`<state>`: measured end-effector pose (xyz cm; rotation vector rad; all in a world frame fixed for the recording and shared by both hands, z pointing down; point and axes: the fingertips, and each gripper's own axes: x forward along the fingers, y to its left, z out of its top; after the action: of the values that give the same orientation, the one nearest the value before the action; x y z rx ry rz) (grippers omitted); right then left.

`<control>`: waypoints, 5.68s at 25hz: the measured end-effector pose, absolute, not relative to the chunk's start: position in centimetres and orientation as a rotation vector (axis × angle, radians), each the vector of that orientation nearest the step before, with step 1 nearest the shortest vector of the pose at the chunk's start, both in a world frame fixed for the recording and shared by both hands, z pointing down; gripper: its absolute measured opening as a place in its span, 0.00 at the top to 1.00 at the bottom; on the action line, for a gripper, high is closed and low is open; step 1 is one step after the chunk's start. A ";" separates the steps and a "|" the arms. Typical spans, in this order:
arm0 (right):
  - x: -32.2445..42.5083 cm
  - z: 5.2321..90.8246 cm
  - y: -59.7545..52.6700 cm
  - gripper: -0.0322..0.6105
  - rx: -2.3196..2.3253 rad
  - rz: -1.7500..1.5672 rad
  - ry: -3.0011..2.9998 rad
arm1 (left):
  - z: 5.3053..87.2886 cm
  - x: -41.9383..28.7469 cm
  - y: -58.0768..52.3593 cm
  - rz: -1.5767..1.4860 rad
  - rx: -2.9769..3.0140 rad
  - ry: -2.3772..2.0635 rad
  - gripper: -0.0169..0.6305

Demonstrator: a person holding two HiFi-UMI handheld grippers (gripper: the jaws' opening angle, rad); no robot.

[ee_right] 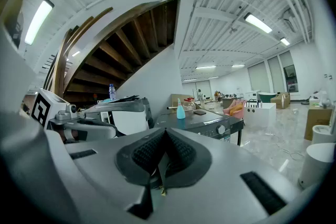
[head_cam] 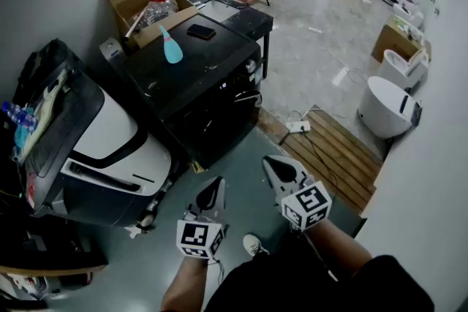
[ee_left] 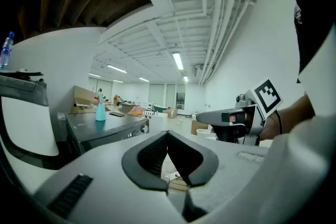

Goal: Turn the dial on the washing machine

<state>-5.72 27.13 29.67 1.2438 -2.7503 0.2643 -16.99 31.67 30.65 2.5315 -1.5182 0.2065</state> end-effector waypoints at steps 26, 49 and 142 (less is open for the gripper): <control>-2.2 28.5 26.8 0.94 1.261 0.230 -2.813 | 29.2 -13.3 31.2 0.166 2.567 -1.509 0.97; 9.0 28.0 19.0 0.61 1.067 0.194 -2.910 | 29.0 -0.5 23.6 0.234 2.499 -1.620 0.64; -1.8 45.0 -19.7 0.52 0.820 0.136 -2.690 | 39.6 -7.2 -5.8 0.321 2.228 -1.748 0.58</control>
<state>-1.84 -19.73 45.04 0.8197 -2.6901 0.1356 -7.24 -5.77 39.63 2.2280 -1.7476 0.3213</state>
